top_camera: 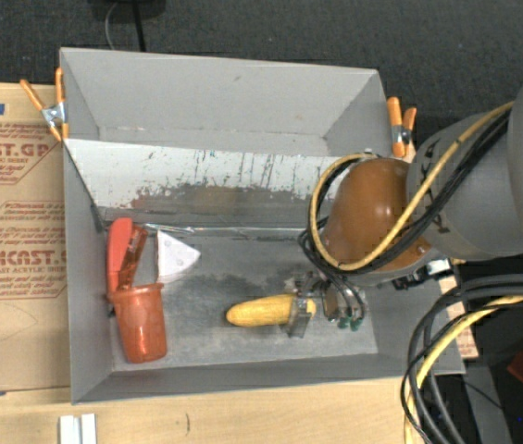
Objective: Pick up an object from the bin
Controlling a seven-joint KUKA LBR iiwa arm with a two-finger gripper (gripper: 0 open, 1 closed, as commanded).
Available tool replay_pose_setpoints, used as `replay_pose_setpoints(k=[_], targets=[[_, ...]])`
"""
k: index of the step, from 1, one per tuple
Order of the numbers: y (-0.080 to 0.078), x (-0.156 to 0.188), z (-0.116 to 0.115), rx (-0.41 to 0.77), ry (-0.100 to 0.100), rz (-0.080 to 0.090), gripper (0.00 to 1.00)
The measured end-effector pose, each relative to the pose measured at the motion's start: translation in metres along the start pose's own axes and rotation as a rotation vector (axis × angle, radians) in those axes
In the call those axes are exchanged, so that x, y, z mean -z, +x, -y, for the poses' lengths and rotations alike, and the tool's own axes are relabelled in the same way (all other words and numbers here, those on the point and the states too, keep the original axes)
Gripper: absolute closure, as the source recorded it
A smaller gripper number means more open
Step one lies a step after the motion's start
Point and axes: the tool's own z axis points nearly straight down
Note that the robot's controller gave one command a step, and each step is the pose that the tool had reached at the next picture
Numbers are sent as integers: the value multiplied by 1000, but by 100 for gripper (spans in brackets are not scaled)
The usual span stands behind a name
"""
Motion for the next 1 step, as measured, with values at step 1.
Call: replay_pose_setpoints(k=[1], targets=[[0, 15, 0, 0, 0, 0, 100]])
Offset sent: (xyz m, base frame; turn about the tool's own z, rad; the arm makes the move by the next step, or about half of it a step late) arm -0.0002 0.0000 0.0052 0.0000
